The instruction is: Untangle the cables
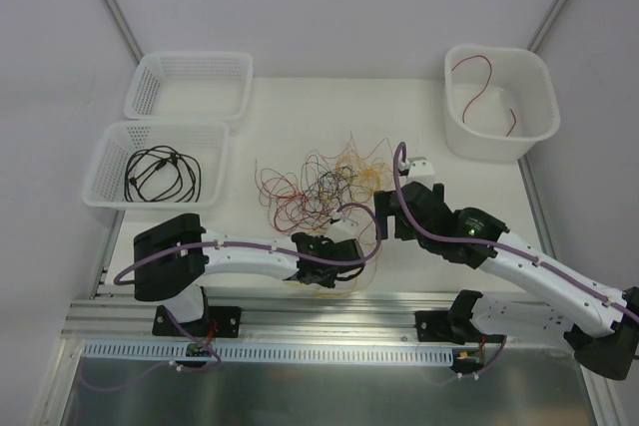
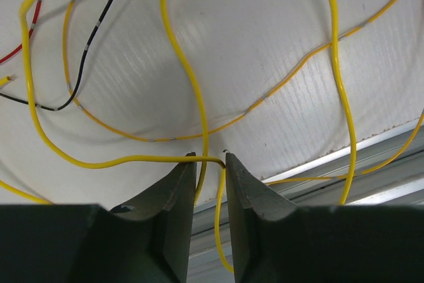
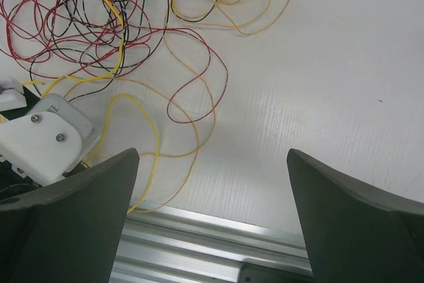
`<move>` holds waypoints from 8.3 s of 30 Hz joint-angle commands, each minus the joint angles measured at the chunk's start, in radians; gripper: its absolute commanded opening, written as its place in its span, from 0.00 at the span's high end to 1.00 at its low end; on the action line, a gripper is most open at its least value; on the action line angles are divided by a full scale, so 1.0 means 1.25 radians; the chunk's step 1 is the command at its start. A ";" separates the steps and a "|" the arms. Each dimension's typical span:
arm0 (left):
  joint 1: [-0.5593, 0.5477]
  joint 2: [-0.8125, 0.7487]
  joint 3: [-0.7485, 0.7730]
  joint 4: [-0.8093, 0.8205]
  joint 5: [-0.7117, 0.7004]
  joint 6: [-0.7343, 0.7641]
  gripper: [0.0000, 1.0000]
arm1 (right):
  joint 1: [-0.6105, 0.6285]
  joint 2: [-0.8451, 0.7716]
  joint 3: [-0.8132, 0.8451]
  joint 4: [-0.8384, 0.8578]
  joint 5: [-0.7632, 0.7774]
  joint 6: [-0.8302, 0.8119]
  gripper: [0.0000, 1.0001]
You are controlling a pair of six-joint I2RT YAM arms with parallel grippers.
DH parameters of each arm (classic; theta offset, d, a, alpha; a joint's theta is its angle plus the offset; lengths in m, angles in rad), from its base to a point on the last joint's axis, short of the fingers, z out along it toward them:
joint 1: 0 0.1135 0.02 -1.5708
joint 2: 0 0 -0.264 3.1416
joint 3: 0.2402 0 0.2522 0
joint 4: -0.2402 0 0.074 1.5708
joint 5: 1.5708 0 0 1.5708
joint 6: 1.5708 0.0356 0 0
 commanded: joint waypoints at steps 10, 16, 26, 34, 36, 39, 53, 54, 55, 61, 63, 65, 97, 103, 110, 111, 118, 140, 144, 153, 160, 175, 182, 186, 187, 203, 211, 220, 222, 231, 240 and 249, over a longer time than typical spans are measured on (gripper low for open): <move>-0.016 -0.015 0.031 -0.016 0.016 0.042 1.00 | 0.002 -0.001 0.004 0.020 -0.003 0.002 0.00; -0.016 -0.095 0.038 -0.018 0.033 0.079 1.00 | 0.000 -0.016 0.003 0.012 0.005 0.004 0.00; 0.003 -0.328 0.171 -0.056 -0.017 0.254 1.00 | 0.000 -0.141 0.002 -0.046 0.121 0.026 0.00; 0.190 -0.366 0.306 -0.067 0.076 0.357 1.00 | 0.000 -0.337 -0.012 -0.089 0.220 0.024 0.00; 0.243 -0.355 0.341 -0.066 0.109 0.390 1.00 | 0.000 -0.357 -0.012 -0.095 0.219 0.014 0.00; 0.351 -0.322 0.430 -0.066 0.148 0.439 1.00 | 0.000 -0.375 -0.018 -0.098 0.197 0.008 0.00; 0.829 0.040 0.908 0.014 0.234 0.515 1.00 | 0.002 -0.329 -0.034 -0.056 0.116 -0.056 0.00; 0.868 0.065 0.930 0.020 0.227 0.517 1.00 | 0.002 -0.329 -0.041 -0.050 0.117 -0.062 0.00; 0.885 0.118 0.974 0.025 0.224 0.517 1.00 | 0.002 -0.332 -0.051 -0.044 0.122 -0.063 0.01; 1.013 0.279 1.004 0.118 0.260 0.436 1.00 | 0.002 -0.367 -0.145 -0.002 0.131 -0.044 0.00; 1.048 0.318 0.998 0.157 0.262 0.414 1.00 | 0.002 -0.375 -0.161 0.004 0.127 -0.041 0.00; 1.076 0.376 0.997 0.182 0.260 0.412 1.00 | 0.002 -0.369 -0.172 0.002 0.127 -0.041 0.00; 1.004 -0.135 0.335 0.203 0.416 0.276 0.01 | -0.003 -0.071 -0.128 0.015 -0.090 0.030 0.00; 0.857 -0.318 0.114 0.175 0.439 0.275 0.01 | -0.014 0.017 -0.121 0.108 -0.150 0.024 0.00; 0.742 -0.371 0.054 0.035 0.503 0.342 0.01 | -0.050 0.163 -0.125 0.194 -0.222 0.014 0.07; 0.732 -0.366 0.058 0.024 0.509 0.353 0.01 | -0.052 0.180 -0.125 0.199 -0.228 0.014 0.08; 0.697 -0.312 0.036 -0.006 0.502 0.428 0.01 | -0.072 0.318 -0.110 0.247 -0.246 0.039 0.16; 0.700 -0.309 0.026 -0.018 0.487 0.468 0.01 | -0.186 0.587 0.005 0.280 -0.229 -0.023 0.94; 0.699 -0.301 0.026 -0.018 0.487 0.468 0.01 | -0.297 0.570 0.058 0.279 -0.238 -0.066 0.99; 0.699 -0.304 0.024 -0.022 0.476 0.471 0.01 | -0.472 0.481 0.273 0.202 -0.265 -0.165 0.99; 0.700 -0.306 0.026 -0.021 0.485 0.468 0.01 | -0.487 0.273 0.305 0.141 -0.214 -0.206 0.99; 0.699 -0.301 0.021 -0.021 0.505 0.459 0.01 | -0.598 -0.075 0.031 -0.019 -0.101 -0.109 0.78; 0.699 -0.284 0.024 -0.021 0.527 0.454 0.01 | -0.558 -0.072 -0.052 0.096 -0.350 -0.150 0.54; 0.699 -0.274 0.024 -0.021 0.529 0.449 0.01 | -0.509 0.006 -0.027 0.166 -0.403 -0.154 0.48; 0.699 -0.265 0.024 -0.021 0.532 0.447 0.01 | -0.499 0.025 -0.019 0.178 -0.434 -0.156 0.46; 0.697 -0.174 0.032 -0.021 0.527 0.430 0.01 | -0.569 0.563 0.351 0.331 -0.455 -0.295 0.33; 0.697 -0.115 0.043 -0.021 0.541 0.428 0.01 | -0.587 0.794 0.501 0.403 -0.563 -0.334 0.37; 0.696 -0.085 0.052 -0.028 0.541 0.433 0.01 | -0.591 0.901 0.577 0.466 -0.612 -0.375 0.93; 0.695 -0.084 0.056 -0.030 0.546 0.433 0.01 | -0.590 0.867 0.579 0.458 -0.609 -0.390 0.99; 0.693 -0.107 0.058 -0.037 0.546 0.439 0.01 | -0.557 0.590 0.561 0.388 -0.567 -0.451 0.99; 0.690 -0.137 0.056 -0.041 0.530 0.442 0.01 | -0.519 0.309 0.669 0.311 -0.492 -0.435 0.99; 0.690 -0.160 0.050 -0.043 0.525 0.444 0.01 | -0.520 0.051 0.558 0.371 -0.282 -0.419 0.99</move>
